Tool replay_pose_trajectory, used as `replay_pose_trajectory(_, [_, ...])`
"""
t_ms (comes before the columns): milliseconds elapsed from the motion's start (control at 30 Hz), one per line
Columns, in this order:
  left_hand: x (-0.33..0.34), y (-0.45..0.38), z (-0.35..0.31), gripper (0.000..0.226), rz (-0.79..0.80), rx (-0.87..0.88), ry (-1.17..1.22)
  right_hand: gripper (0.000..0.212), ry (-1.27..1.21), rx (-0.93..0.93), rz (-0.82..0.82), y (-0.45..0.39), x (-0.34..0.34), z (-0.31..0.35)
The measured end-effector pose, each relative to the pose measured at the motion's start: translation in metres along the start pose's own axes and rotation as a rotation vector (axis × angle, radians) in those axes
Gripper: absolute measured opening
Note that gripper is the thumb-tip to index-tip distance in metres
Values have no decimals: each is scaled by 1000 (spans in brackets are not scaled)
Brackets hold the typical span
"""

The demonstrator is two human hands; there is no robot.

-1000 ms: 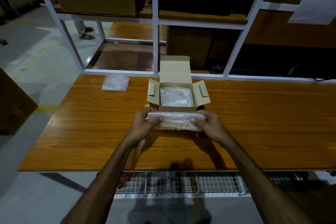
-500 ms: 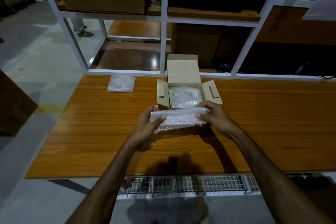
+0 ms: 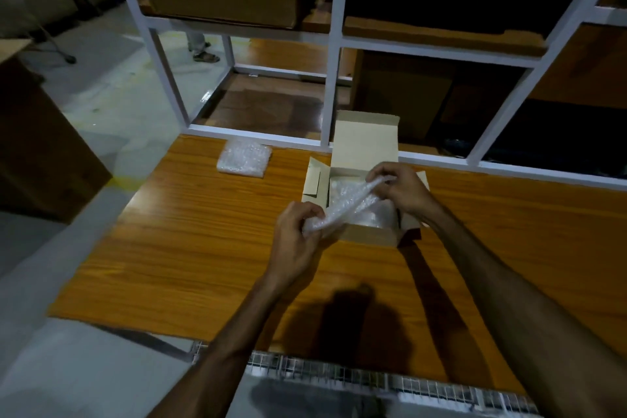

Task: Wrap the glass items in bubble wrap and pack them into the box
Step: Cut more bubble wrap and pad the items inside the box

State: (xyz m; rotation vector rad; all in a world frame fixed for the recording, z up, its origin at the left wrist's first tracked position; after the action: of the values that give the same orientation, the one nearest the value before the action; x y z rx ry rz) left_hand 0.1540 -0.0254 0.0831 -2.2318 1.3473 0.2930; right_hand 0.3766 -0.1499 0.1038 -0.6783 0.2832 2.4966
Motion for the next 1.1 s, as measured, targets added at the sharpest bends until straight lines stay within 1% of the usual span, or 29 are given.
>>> replay_pose_trajectory(100, [20, -7, -11, 38, -37, -76, -52, 17, 85, -83, 14, -34, -12, 3])
replay_pose_trajectory(133, [27, -12, -10, 43, -41, -113, -93, 17, 121, -108, 25, -46, -14, 3])
replay_pose_trajectory(233, [42, -28, -2, 25, -80, -255, -288, 22, 235, -162, 66, -81, -17, -1])
replay_pose_trajectory(333, [57, -37, 4, 30, -88, -365, -467, 21, 300, -187, 134, -109, -12, -11])
replay_pose_trajectory(500, [74, -41, -4, 28, -126, -465, -617, 14, 364, -252, 266, -133, 5, -22])
replay_pose_trajectory(600, [83, -46, -10, 33, -51, -540, -758, 10, 405, -312, 327, -140, 11, -23])
replay_pose_trajectory(667, [88, -49, -10, 35, -1, -620, -834, 7, 503, -369, 380, -141, 16, -20])
replay_pose_trajectory(733, [93, -50, -12, 36, 13, -676, -889, 15, 645, -414, 431, -142, 22, -17])
replay_pose_trajectory(833, [97, -52, -15, 51, 13, -692, -929, 25, 857, -551, 496, -137, 31, -12])
replay_pose_trajectory(900, [97, -53, -13, 47, 30, -691, -961, 32, 1017, -673, 517, -129, 36, -10])
replay_pose_trajectory(967, [96, -56, -11, 35, 68, -701, -975, 35, 1137, -787, 503, -122, 37, -8])
replay_pose_trajectory(1000, [96, -57, -10, 29, 91, -715, -974, 35, 1175, -814, 509, -121, 38, -9])
replay_pose_trajectory(1100, [96, -62, -7, 19, 159, -779, -967, 40, 1210, -786, 571, -124, 38, -14])
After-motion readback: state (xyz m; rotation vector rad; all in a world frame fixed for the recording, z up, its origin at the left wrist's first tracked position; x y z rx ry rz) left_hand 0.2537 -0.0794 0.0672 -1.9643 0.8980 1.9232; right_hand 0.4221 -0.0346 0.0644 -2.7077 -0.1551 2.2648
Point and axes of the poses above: each hand's wrist, its own y-axis away from the middle knuckle, its own x-axis out of the palm, z = x × y, the point moved 7 cm from there along -y, towards the middle knuckle, and after that the axes turned 11 degrees about z, right-handed, at the moved point
